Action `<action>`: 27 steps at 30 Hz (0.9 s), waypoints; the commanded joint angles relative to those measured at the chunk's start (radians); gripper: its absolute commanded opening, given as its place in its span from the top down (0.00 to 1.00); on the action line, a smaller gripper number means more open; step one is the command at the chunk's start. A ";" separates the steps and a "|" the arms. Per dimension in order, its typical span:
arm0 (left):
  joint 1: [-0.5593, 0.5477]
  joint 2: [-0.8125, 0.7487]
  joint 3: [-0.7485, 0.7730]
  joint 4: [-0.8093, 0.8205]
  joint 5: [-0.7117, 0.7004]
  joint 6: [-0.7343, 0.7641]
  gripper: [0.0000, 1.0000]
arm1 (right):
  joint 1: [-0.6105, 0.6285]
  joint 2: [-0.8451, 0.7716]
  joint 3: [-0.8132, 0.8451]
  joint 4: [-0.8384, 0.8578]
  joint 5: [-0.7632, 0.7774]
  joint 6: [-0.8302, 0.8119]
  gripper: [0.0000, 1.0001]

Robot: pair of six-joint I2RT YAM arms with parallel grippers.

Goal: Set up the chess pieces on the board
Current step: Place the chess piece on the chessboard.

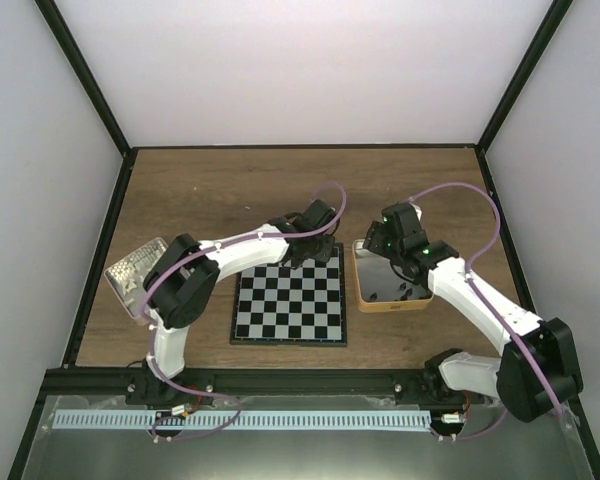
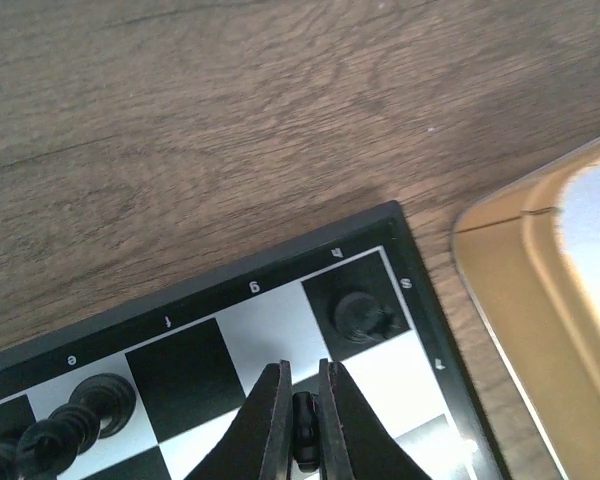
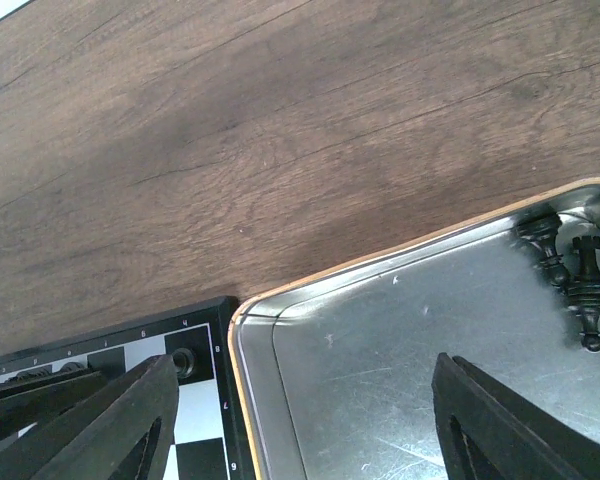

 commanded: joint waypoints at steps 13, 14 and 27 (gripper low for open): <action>0.004 0.079 0.015 0.073 -0.058 0.000 0.91 | -0.011 -0.010 -0.007 0.016 0.017 0.015 0.28; 0.004 0.084 0.016 0.074 -0.058 0.002 0.91 | -0.011 -0.007 -0.007 0.018 0.016 0.016 0.28; 0.010 0.120 0.062 0.062 -0.061 0.016 0.90 | -0.012 0.004 -0.006 0.019 0.005 0.021 0.28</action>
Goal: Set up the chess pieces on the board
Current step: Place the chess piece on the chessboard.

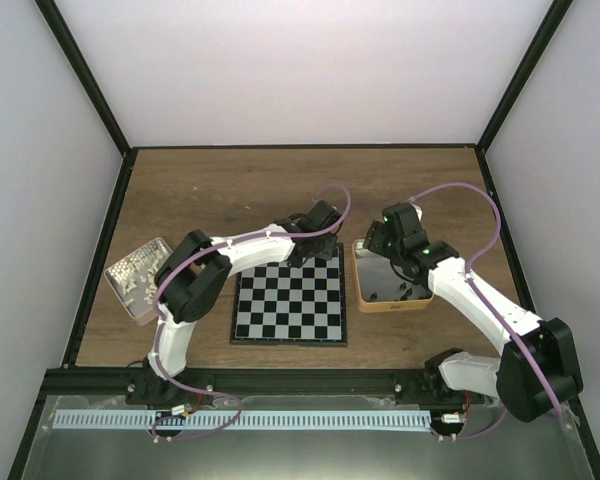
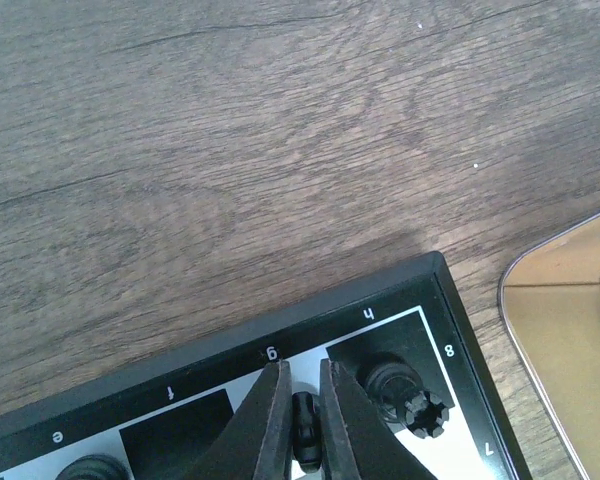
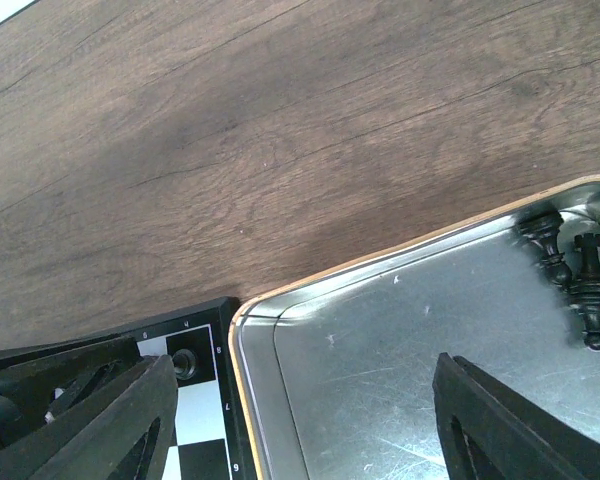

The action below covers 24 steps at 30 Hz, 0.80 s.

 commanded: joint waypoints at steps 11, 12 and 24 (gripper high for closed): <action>0.004 -0.033 0.001 -0.004 0.003 0.010 0.76 | -0.008 0.000 0.002 0.004 0.012 0.014 0.28; 0.004 -0.044 -0.004 -0.005 0.012 0.011 0.74 | -0.007 -0.006 0.003 0.004 0.013 0.014 0.28; 0.003 -0.224 -0.068 -0.004 -0.011 0.017 0.69 | -0.014 0.000 0.032 -0.030 0.055 0.002 0.29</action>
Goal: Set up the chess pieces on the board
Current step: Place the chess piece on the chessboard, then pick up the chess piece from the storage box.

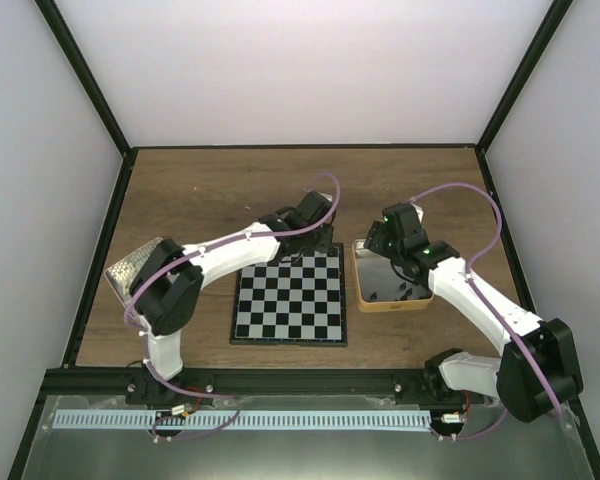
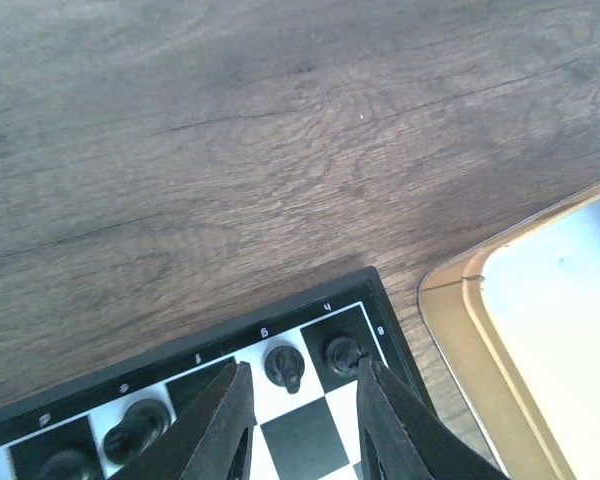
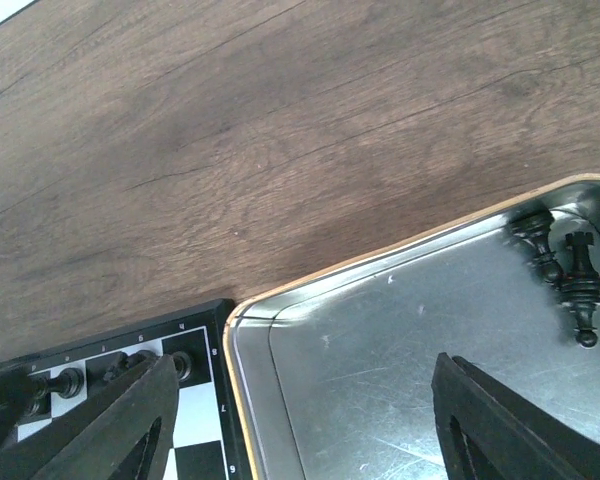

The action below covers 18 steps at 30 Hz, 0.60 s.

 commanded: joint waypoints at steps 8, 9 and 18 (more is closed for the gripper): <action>0.017 -0.331 -0.224 0.127 -0.029 0.038 0.55 | -0.117 0.043 -0.013 -0.046 0.098 -0.050 0.47; 0.022 -0.347 -0.238 0.134 -0.005 0.041 0.54 | -0.128 0.056 -0.026 -0.038 0.104 -0.051 0.48; 0.037 -0.366 -0.276 0.164 0.096 0.036 0.52 | -0.187 0.177 -0.065 -0.035 0.146 0.009 0.58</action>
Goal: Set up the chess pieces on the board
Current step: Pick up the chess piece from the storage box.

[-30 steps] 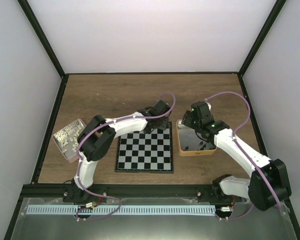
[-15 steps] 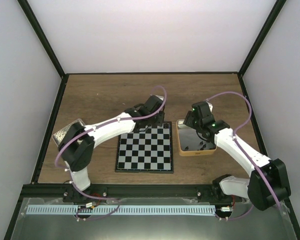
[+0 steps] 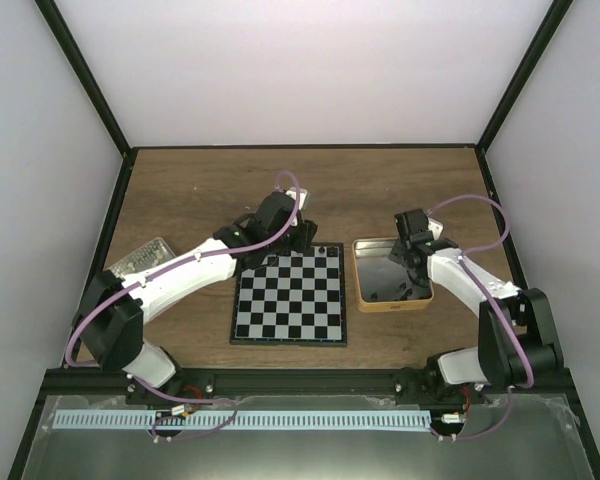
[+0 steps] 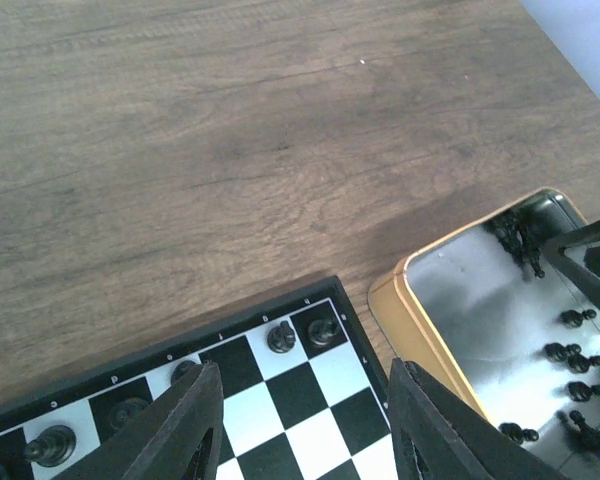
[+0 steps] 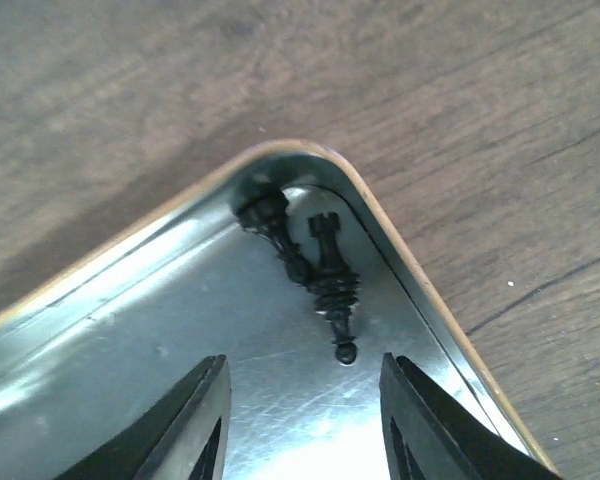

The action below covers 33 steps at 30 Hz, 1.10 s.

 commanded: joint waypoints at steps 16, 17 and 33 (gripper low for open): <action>0.016 0.013 -0.023 0.040 0.064 0.005 0.52 | -0.033 0.153 -0.042 0.104 0.053 0.026 0.74; 0.017 0.012 -0.024 0.041 0.064 0.005 0.52 | -0.037 0.156 -0.043 0.115 0.043 0.018 0.75; 0.021 -0.022 -0.044 0.070 0.058 -0.014 0.52 | -0.059 0.080 -0.045 0.140 -0.111 -0.077 0.97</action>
